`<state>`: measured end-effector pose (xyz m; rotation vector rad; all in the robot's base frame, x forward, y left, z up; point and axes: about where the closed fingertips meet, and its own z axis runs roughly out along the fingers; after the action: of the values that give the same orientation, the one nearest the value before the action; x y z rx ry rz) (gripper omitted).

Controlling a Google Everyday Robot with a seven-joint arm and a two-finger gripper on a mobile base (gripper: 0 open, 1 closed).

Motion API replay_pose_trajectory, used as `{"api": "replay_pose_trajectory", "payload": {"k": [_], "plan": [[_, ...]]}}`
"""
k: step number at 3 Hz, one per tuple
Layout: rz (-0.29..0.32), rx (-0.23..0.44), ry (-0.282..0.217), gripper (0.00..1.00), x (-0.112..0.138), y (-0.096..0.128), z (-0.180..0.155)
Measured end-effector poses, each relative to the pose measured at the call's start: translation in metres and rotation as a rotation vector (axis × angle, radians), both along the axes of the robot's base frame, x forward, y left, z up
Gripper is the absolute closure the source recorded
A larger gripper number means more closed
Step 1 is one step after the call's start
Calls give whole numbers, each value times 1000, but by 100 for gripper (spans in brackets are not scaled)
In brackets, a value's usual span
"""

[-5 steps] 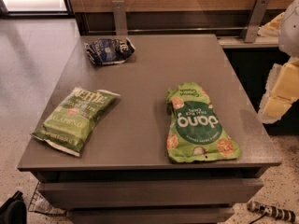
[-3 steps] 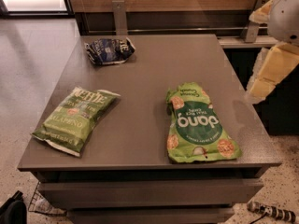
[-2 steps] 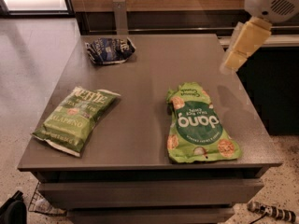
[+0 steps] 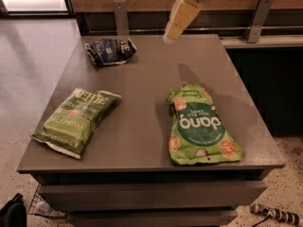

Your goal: Pick blue chip bag

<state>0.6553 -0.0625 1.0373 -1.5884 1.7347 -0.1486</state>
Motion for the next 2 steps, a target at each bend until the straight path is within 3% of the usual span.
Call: {"api": "replay_pose_trajectory", "payload": {"k": [1,2], "plan": [[6,64,-10,0,25,25,-5],[6,68,5,0,37,28,-11]]}}
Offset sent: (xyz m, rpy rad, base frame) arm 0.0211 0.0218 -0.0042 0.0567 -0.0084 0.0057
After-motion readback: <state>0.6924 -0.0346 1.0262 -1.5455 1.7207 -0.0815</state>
